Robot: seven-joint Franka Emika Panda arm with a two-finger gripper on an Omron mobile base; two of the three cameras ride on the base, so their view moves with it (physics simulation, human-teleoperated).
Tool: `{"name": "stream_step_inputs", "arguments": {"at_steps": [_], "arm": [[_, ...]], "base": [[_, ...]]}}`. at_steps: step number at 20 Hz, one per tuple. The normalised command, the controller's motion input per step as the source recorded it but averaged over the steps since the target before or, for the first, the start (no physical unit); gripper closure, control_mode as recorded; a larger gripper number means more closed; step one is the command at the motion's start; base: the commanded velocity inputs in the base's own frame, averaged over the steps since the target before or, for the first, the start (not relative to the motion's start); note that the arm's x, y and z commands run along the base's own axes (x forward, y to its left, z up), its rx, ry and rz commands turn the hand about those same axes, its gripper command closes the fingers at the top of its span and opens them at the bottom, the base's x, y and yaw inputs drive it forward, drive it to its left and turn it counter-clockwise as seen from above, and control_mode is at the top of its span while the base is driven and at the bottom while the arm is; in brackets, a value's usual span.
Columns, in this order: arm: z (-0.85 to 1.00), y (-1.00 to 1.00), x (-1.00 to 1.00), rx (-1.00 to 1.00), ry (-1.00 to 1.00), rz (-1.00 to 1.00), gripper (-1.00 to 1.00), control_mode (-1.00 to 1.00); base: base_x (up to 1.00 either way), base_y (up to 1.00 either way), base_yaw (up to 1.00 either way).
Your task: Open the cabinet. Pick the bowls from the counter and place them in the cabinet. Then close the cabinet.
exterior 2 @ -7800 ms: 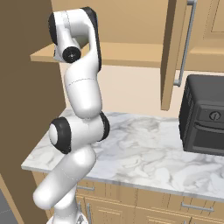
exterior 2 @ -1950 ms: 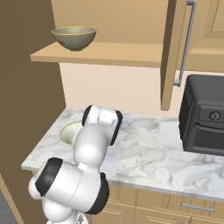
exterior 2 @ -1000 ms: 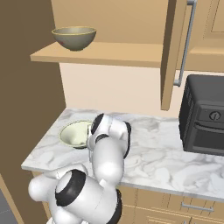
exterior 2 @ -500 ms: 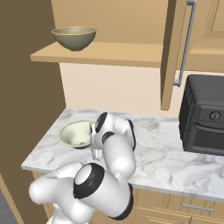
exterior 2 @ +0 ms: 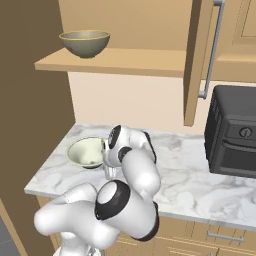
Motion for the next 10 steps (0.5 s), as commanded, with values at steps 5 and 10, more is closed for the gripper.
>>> {"name": "stream_step_inputs", "arguments": {"at_steps": [5, 10], "arm": [[0.01, 0.00, 0.00, 0.00, 0.00, 0.02, 1.00, -1.00], [0.14, 0.00, -0.15, 0.00, 0.00, 0.00, 1.00, -1.00]], "base": [[0.00, 0.00, 0.00], [0.00, 0.00, 0.00]]}}
